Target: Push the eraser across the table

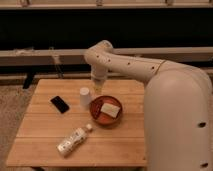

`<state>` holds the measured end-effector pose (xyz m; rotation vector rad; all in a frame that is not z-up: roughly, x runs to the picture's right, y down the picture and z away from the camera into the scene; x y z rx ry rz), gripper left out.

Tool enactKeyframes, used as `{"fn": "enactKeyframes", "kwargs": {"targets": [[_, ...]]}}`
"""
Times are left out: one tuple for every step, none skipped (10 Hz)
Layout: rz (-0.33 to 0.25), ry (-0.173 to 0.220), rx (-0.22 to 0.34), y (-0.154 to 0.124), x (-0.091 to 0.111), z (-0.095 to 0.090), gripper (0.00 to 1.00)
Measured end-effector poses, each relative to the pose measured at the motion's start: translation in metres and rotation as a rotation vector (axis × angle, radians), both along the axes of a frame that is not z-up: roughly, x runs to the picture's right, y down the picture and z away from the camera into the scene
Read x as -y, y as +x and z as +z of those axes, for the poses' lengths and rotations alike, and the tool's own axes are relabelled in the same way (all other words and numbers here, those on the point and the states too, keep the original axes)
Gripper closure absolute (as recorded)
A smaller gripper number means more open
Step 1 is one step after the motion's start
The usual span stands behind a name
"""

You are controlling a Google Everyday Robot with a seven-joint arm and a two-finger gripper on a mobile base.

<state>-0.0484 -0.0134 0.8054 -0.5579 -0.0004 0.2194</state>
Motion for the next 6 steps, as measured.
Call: {"fn": "enactKeyframes", "kwargs": {"targets": [[-0.012,0.005,0.022,-0.011,0.000,-0.006,0.20],[-0.033,0.013,0.048,-0.027,0.001,-0.009,0.20],[-0.047,0.015,0.066,-0.039,0.001,-0.011,0.20],[-0.070,0.012,0.101,-0.062,-0.001,-0.014,0.20],[-0.085,0.012,0.115,-0.071,0.000,-0.013,0.20],[-0.105,0.004,0.134,-0.085,-0.001,-0.011,0.20]]}}
